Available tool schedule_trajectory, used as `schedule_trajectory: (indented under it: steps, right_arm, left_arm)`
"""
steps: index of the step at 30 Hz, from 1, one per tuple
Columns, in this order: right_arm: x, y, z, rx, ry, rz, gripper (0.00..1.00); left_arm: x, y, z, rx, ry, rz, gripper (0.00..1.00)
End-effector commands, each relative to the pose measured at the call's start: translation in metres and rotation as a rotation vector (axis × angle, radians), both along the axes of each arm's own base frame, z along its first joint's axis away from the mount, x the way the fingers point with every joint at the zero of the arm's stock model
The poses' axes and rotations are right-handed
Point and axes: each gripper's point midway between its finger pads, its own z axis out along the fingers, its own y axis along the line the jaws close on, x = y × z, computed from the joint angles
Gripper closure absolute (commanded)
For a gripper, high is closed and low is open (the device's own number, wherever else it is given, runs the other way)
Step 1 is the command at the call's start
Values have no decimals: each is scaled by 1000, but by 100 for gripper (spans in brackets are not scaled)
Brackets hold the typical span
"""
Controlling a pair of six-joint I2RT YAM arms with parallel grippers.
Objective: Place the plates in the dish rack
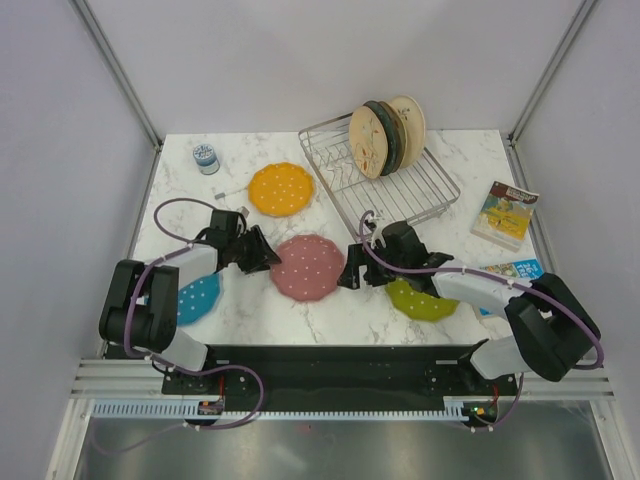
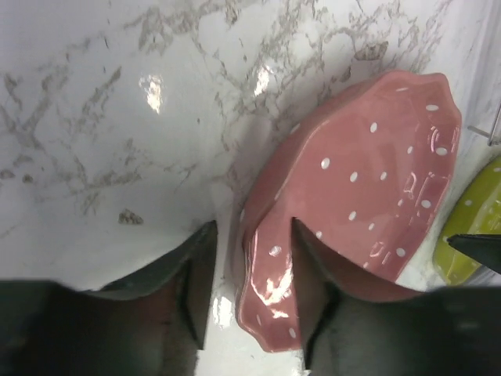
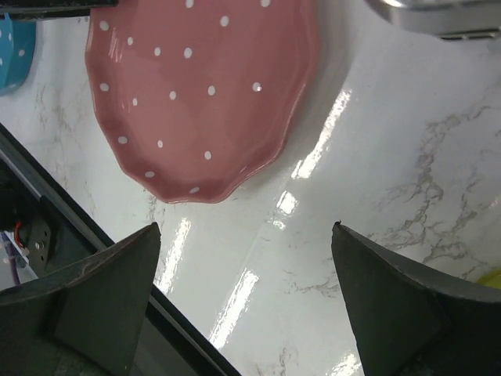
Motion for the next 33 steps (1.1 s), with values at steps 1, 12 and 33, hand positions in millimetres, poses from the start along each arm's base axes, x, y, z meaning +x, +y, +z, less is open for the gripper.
schedule_trajectory:
  steps: [1,12,33]
  right_arm:
    - [12,4,-6,72,50,-129,3]
    - [9,-7,-19,146,97,-169,6]
    - [-26,49,1,267,71,119,41]
  left_arm:
    - [9,-1,-10,-1,17,10,61]
    - [-29,-2,-3,-72,76,-179,98]
    - [-79,-45,43,-286,-40,-397,98]
